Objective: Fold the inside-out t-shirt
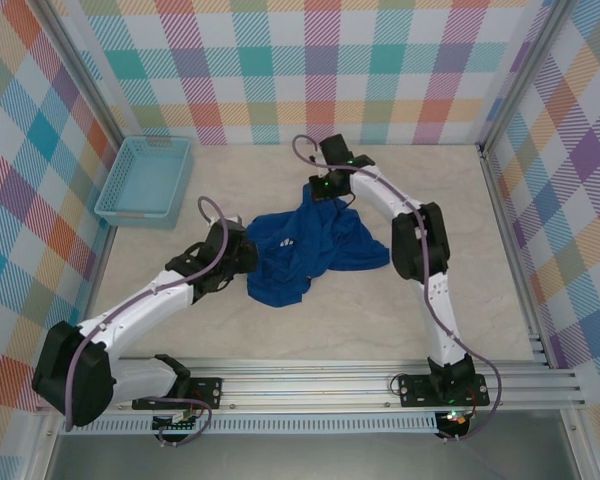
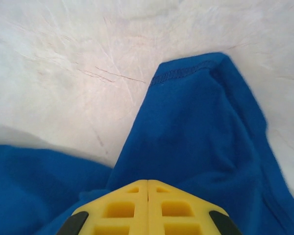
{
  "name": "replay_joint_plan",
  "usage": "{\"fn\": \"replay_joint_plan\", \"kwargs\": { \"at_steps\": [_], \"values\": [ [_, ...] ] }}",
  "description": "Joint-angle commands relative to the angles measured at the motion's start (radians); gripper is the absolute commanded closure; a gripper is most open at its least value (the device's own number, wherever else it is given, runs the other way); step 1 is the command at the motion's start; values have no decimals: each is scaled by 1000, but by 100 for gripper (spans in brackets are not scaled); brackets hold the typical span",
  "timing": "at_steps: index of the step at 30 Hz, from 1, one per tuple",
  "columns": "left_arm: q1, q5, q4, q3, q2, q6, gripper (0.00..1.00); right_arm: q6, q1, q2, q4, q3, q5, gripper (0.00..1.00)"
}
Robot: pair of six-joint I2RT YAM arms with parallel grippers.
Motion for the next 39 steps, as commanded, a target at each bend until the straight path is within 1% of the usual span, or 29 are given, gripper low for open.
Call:
{"fn": "replay_joint_plan", "kwargs": {
  "at_steps": [1,3,5,9,12,14,15,17,21,23,25,28,31,34,37,39],
  "values": [
    [9,17,-28,-51,-71,-2,36,66,-52,-145,74,-57,-58,100],
    [-16,76,15,-110,-100,-26,29,84,-75,-160,83,-78,-54,100],
    [-55,114,88,-166,-122,-41,27,110,-107,-162,81,-80,-63,100],
    [-137,138,164,-262,-178,-38,25,168,-181,-162,112,-99,-133,100],
    [-175,167,217,-316,-223,-11,19,169,-199,-141,97,-81,-141,100],
    [-186,170,248,-336,-217,16,18,164,-202,-129,90,-72,-140,100],
    [-189,166,256,-334,-192,35,19,163,-203,-127,89,-74,-139,100],
    [-190,141,255,-310,-127,81,26,159,-207,-124,88,-75,-132,100],
    [-190,33,264,-242,12,135,37,146,-221,-127,73,-73,-130,100],
    [-190,1,281,-209,76,150,42,142,-225,-133,72,-77,-133,100],
    [-187,-64,288,-179,135,147,46,137,-225,-138,69,-83,-135,100],
    [-175,-113,313,-148,209,163,51,132,-225,-147,71,-98,-139,100],
    [-153,-131,315,-111,280,175,58,129,-225,-158,73,-117,-139,100],
    [-129,-120,323,-90,342,178,66,126,-230,-178,81,-137,-135,100],
    [-114,-119,336,-89,374,171,73,123,-242,-205,82,-147,-133,100],
    [-106,-121,337,-90,375,163,80,122,-249,-226,86,-156,-132,100]
  ]
}}
